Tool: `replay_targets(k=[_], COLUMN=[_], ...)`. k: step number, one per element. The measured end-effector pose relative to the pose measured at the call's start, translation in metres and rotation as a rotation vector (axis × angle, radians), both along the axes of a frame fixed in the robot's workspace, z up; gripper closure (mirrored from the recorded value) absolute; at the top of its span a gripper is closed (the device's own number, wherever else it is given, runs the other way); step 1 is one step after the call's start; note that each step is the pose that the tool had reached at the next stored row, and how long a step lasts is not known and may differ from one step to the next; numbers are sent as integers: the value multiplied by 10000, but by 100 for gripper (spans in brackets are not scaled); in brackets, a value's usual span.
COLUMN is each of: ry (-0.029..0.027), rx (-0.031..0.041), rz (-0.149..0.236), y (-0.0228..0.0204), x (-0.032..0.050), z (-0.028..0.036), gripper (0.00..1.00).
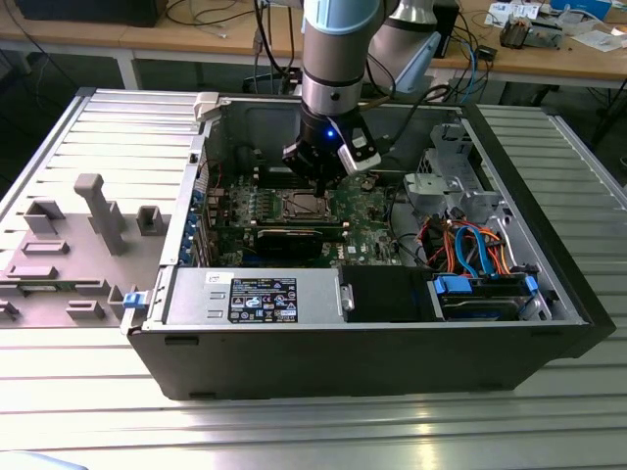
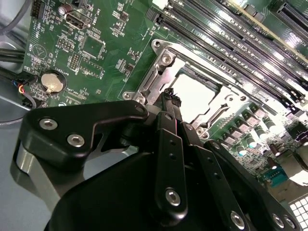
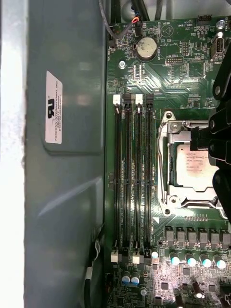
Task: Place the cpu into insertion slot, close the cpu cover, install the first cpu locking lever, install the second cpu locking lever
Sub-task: 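Install the second cpu locking lever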
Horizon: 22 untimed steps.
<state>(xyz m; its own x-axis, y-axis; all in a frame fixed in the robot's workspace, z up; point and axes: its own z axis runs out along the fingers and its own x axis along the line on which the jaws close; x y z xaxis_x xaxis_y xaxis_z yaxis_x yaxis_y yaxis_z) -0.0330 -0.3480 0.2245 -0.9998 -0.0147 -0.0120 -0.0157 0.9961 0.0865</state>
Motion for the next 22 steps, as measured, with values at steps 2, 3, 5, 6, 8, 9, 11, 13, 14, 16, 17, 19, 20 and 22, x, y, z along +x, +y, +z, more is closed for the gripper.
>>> replay_targets(k=[2,3,5,6,8,9,11,13,14,16,17,19,20,22], ry=[-1,0,0,0,0,0,0,0,0,0,0,-1,0,0], rx=[0,0,1,0,0,0,0,0,0,0,0,1,1,1], rz=[0,0,-1,-1,0,-1,-1,0,0,-1,0,0,0,-1], y=[-6,-9,-19,-21,-25,-27,-31,-37,-38,-42,-44,-55,-58,-63], x=[0,0,0,0,0,0,0,0,0,0,0,0,0,0], z=[0,0,0,0,0,0,0,0,0,0,0,0,0,0], gripper=[89,89,89,89,89,89,89,89,89,89,89,89,89,89])
